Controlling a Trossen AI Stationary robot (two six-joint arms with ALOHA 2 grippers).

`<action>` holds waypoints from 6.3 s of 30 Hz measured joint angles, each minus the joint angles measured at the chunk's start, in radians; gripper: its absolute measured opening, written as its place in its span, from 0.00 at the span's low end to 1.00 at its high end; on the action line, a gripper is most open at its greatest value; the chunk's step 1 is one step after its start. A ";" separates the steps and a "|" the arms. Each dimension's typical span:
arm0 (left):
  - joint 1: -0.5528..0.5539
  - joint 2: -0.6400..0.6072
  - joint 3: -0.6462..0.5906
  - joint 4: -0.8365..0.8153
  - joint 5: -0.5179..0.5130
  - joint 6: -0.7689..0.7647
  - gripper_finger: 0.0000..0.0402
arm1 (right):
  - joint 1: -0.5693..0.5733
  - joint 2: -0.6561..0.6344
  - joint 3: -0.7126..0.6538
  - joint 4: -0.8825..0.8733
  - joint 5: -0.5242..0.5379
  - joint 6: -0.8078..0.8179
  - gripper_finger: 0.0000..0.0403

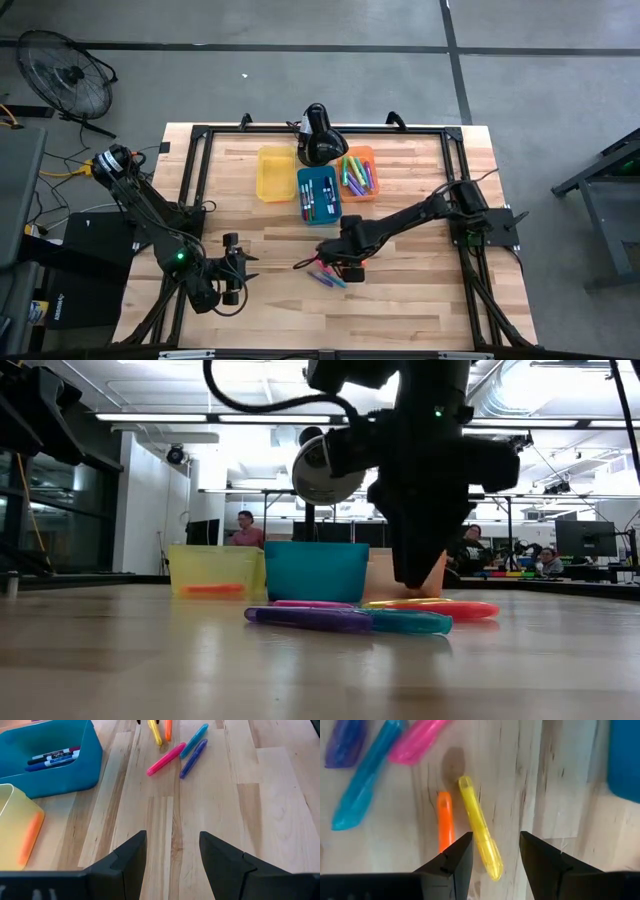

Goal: Pick & Place Markers
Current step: Put the yellow mini marker into the yellow bin

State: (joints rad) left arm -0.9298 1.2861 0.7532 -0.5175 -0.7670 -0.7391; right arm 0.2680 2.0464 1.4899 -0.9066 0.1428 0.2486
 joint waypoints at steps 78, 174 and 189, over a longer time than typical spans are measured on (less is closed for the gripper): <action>0.000 0.000 0.000 0.031 -0.030 0.002 0.44 | 0.081 0.008 -0.001 0.366 0.237 0.038 0.07; 0.468 0.001 0.000 0.378 -0.118 0.626 0.08 | 0.211 -0.014 0.002 0.783 0.731 0.132 0.62; 0.943 0.000 0.000 0.194 0.245 0.806 0.08 | 0.222 -0.014 0.001 0.675 0.687 0.223 0.62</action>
State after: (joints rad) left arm 0.0136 1.2861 0.7532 -0.3237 -0.5220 0.0674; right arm 0.4898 2.0327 1.4910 -0.2311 0.8296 0.4717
